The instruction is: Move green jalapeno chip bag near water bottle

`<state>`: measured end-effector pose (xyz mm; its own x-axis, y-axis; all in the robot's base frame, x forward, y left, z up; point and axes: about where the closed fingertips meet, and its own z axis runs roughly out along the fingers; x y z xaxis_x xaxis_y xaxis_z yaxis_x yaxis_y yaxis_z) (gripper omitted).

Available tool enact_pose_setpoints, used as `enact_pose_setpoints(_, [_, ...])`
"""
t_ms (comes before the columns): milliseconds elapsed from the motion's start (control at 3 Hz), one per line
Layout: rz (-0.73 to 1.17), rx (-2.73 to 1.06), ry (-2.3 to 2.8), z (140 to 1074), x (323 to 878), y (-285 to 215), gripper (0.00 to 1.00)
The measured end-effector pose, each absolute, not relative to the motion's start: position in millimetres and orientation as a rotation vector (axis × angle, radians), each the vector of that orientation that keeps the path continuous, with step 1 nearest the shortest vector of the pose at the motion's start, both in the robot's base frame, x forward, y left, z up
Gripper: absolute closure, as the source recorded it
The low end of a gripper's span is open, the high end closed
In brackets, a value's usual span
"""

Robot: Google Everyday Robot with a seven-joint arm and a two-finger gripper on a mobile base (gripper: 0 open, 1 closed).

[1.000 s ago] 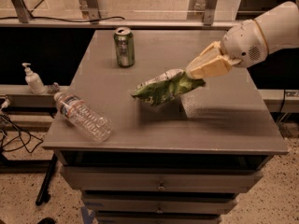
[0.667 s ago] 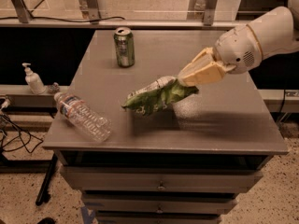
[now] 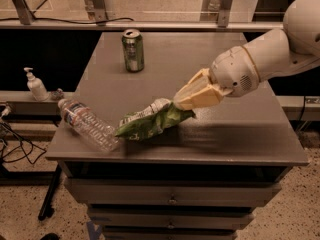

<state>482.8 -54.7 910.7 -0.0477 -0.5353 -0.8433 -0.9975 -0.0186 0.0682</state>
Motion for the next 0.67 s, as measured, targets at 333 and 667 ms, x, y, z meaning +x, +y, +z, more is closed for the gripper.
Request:
enact_pose_setpoints(333, [0.949,-1.617,1.627,897.1,486.0,-45.6,1.0])
enact_pose_setpoints(667, [0.938,-1.625,1.612,888.5,489.3,-41.9,0.82])
